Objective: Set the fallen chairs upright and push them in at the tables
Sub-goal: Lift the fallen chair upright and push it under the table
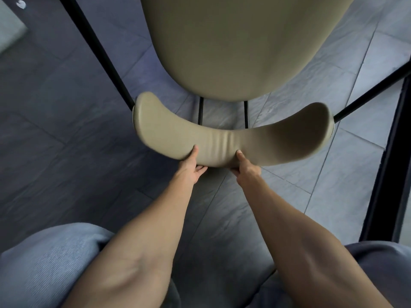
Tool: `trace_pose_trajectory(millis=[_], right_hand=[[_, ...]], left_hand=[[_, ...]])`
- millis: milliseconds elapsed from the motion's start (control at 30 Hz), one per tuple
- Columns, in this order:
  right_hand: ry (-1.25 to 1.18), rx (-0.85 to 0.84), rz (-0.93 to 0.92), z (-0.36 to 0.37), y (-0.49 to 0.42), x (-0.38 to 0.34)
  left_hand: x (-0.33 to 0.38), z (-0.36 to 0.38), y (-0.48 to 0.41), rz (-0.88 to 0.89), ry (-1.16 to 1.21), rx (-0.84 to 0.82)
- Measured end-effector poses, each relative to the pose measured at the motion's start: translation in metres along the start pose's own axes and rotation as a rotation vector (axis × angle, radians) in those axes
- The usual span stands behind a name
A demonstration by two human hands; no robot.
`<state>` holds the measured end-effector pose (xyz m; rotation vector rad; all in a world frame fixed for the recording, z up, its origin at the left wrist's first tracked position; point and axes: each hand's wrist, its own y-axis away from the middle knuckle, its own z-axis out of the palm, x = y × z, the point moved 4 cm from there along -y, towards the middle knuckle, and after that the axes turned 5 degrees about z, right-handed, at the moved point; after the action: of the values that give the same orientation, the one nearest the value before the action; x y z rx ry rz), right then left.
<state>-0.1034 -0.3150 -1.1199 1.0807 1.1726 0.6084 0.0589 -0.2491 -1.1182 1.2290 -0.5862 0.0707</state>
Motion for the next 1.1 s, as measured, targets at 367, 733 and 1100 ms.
trace_pose_trajectory(millis=[367, 733, 1100], right_hand=[[0.073, 0.065, -0.061, -0.030, 0.144, -0.047], [0.159, 0.077, 0.005, -0.047, 0.330, -0.088], [0.265, 0.098, -0.006, -0.027, 0.448, -0.179]], left_hand=[[0.062, 0.002, 0.143, 0.113, -0.224, 0.007], [0.150, -0.006, 0.317, 0.029, -0.372, 0.047], [0.242, 0.052, 0.430, -0.081, -0.473, -0.002]])
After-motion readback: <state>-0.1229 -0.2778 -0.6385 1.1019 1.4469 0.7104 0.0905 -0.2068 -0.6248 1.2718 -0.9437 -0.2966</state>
